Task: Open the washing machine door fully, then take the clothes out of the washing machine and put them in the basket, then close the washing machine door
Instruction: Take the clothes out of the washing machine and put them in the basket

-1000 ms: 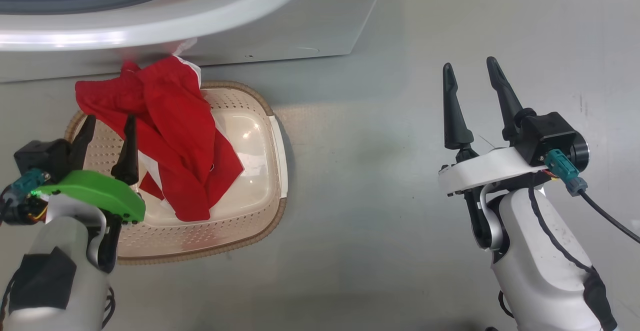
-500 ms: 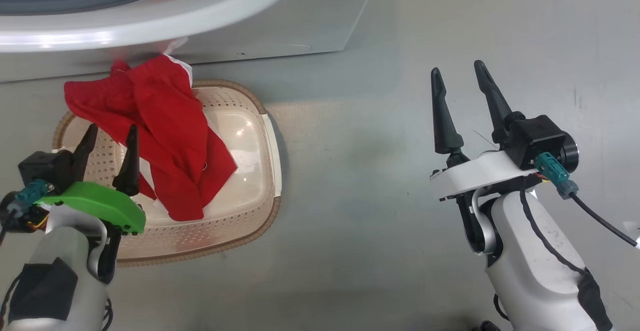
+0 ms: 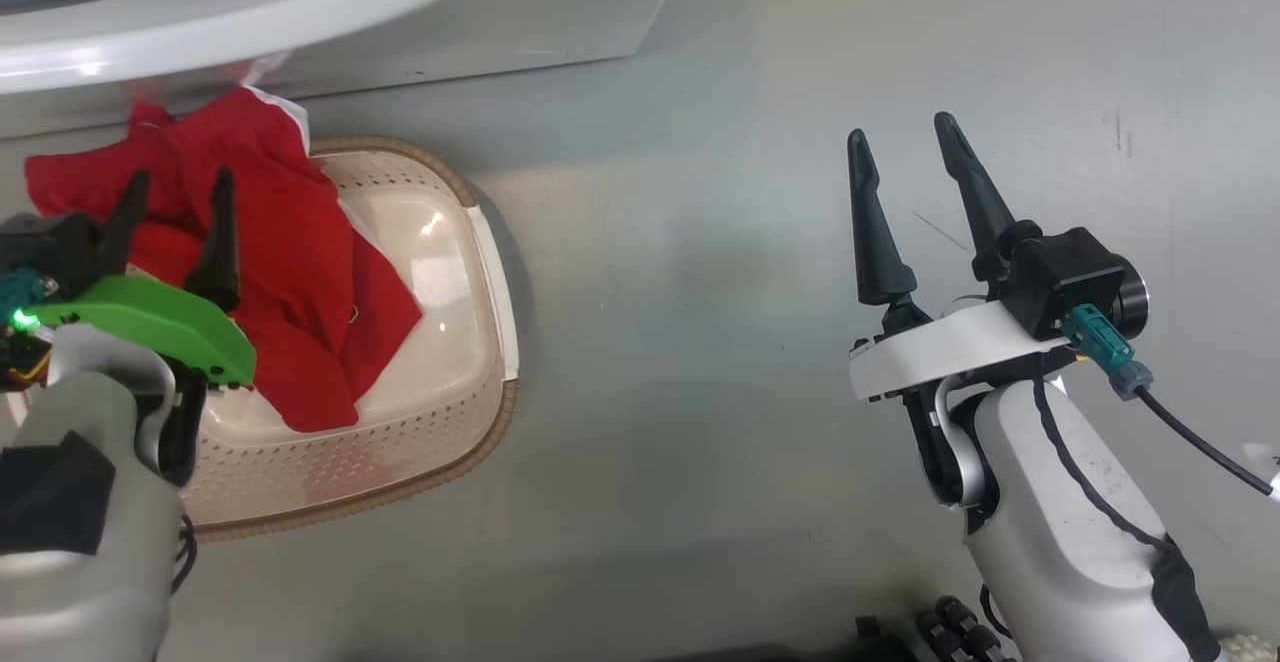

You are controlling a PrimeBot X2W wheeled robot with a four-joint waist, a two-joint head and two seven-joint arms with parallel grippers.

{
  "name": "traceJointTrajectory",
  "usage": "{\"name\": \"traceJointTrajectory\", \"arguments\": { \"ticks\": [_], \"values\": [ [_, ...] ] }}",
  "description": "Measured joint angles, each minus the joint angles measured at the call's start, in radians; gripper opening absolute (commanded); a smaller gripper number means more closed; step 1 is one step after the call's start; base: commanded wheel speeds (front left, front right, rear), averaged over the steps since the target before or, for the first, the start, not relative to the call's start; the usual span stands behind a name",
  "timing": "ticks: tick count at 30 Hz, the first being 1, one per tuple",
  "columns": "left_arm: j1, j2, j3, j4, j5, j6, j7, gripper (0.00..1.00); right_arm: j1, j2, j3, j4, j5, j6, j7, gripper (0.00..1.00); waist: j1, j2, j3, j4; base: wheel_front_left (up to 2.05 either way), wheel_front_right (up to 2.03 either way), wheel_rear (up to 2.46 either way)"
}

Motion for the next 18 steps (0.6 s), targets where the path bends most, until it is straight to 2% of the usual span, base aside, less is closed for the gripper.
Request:
{"name": "traceJointTrajectory", "arguments": {
  "ticks": [10,18],
  "values": [
    [-0.096,0.059,0.029,0.080,-0.011,0.000,0.062,1.00,0.000,0.001,-0.007,-0.018,0.000,0.000,0.000,1.00,0.0000,0.0000,0.072,-0.043,0.00,0.00,0.00],
    [-0.162,0.055,0.052,0.145,-0.057,0.000,0.101,1.00,-0.006,0.002,-0.014,-0.030,0.010,0.000,0.000,1.00,0.0000,0.0000,0.119,-0.077,0.00,0.00,0.00]
  ]
}}
